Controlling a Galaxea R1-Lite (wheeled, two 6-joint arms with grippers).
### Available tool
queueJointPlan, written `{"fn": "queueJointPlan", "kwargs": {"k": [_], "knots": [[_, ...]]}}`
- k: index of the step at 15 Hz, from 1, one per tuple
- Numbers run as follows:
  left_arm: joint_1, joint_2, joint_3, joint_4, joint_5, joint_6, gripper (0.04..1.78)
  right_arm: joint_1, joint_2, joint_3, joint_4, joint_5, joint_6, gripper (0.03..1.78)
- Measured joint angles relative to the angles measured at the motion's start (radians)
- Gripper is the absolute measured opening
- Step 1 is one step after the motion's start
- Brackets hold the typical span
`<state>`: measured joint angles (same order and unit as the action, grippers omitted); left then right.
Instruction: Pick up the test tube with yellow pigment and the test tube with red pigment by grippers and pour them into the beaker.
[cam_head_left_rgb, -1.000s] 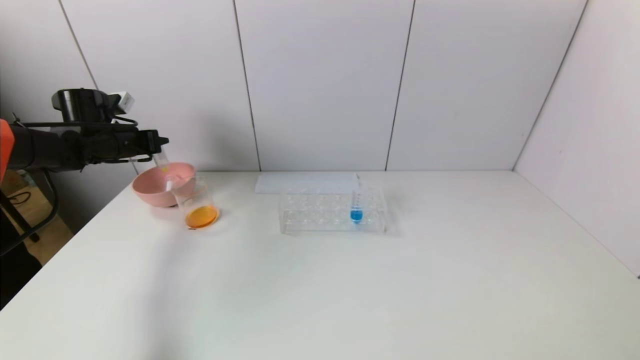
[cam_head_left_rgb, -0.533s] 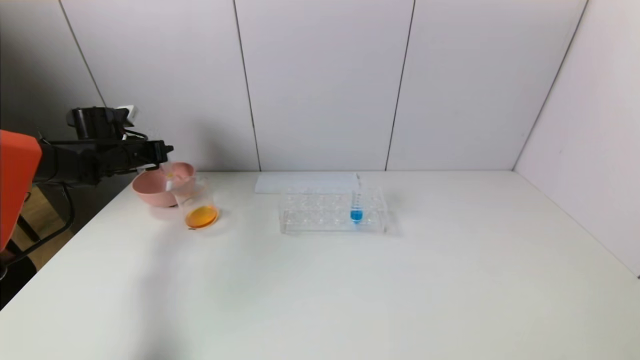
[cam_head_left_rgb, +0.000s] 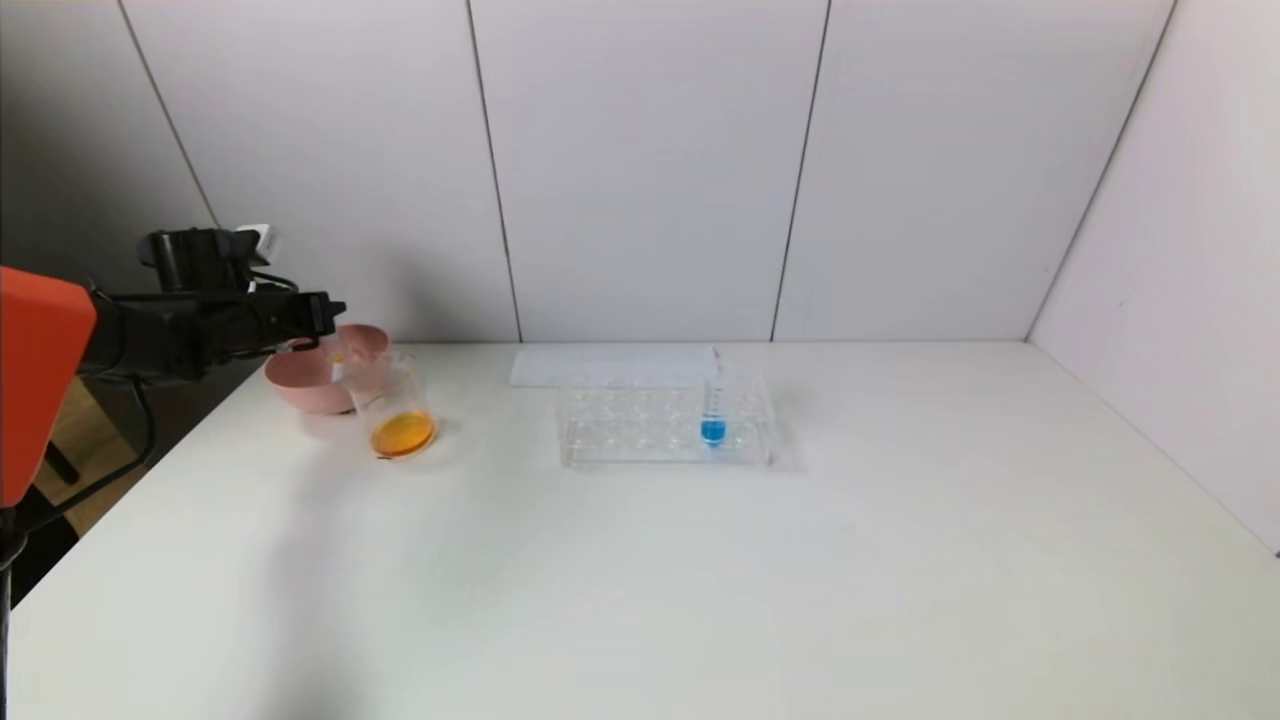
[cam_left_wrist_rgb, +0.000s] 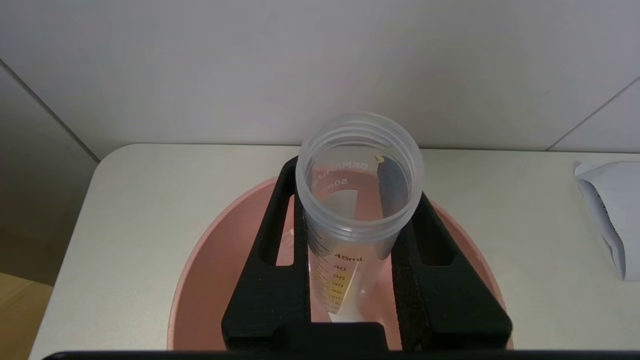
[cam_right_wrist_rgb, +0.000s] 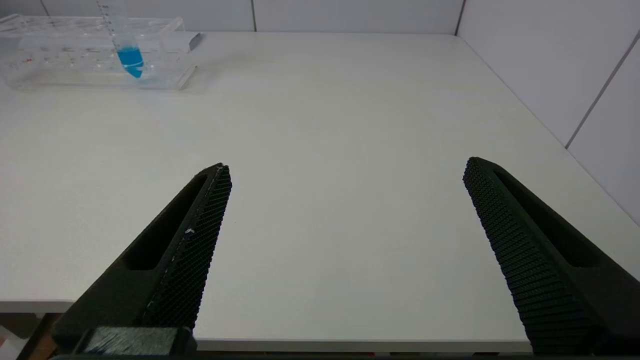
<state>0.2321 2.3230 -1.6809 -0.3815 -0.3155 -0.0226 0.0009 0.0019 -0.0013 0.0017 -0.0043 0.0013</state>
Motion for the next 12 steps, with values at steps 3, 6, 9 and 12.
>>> {"fn": "queueJointPlan", "kwargs": {"k": [3, 6, 9, 12], "knots": [[0.003, 0.007, -0.014, 0.007, -0.002, -0.001, 0.52, 0.000, 0.000, 0.000, 0.000, 0.001, 0.000, 1.70], [0.003, 0.011, -0.021, 0.007, -0.006, -0.002, 0.79, 0.000, 0.000, 0.000, 0.000, 0.001, 0.000, 1.70], [0.004, 0.016, -0.022, 0.002, -0.006, -0.002, 1.27, 0.000, 0.000, 0.000, 0.000, 0.000, 0.000, 1.70], [0.004, 0.019, -0.022, -0.002, -0.007, -0.001, 1.64, 0.000, 0.000, 0.000, 0.000, 0.000, 0.000, 1.70]]}}
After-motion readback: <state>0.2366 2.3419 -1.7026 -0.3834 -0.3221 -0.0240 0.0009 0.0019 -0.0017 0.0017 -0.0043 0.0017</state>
